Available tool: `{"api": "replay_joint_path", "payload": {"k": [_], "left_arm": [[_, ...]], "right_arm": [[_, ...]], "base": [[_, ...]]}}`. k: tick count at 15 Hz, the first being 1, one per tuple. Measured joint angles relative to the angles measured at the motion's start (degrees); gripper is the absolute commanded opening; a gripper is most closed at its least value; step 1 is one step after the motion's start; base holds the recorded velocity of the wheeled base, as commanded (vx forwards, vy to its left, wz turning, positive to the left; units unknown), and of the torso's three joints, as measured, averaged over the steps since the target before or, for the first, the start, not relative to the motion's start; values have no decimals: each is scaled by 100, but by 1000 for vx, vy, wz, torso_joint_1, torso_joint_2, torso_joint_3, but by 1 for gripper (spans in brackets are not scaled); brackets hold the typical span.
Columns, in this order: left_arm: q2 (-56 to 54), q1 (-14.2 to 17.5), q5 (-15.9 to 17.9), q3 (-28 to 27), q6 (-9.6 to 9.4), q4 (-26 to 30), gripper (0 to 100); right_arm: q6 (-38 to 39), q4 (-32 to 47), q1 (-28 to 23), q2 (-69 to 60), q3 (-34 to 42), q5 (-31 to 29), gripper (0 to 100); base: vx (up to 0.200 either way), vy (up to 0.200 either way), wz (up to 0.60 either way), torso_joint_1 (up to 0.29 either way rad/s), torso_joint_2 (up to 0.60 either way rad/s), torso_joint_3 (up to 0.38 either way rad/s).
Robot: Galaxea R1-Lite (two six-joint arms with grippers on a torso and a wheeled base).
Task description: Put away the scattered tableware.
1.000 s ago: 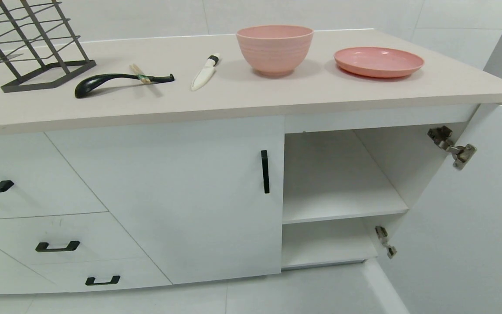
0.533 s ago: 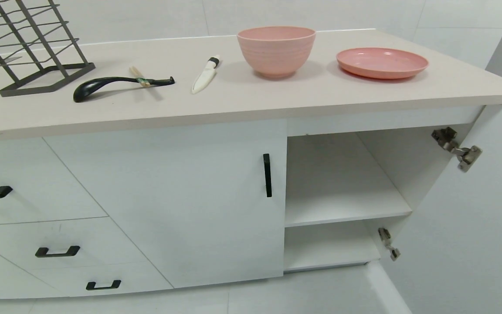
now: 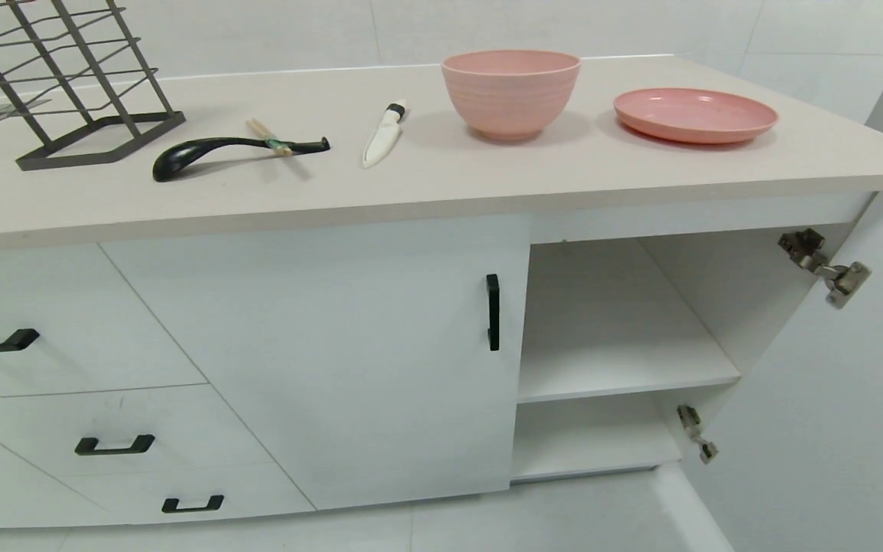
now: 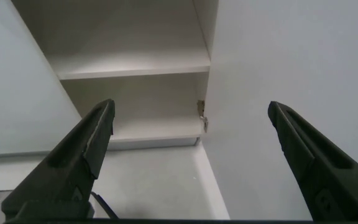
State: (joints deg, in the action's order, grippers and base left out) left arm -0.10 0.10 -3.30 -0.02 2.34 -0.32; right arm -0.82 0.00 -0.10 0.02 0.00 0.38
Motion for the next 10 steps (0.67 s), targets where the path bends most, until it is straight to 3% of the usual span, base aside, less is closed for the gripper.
{"api": "replay_joint_path", "payload": {"k": [10], "left_arm": [[2, -2, -2, 0, 17, 10, 100]], "right_arm": [[22, 2, -4, 0, 0, -13, 100]], "base": [[0, 0, 0, 0, 0, 0]]}}
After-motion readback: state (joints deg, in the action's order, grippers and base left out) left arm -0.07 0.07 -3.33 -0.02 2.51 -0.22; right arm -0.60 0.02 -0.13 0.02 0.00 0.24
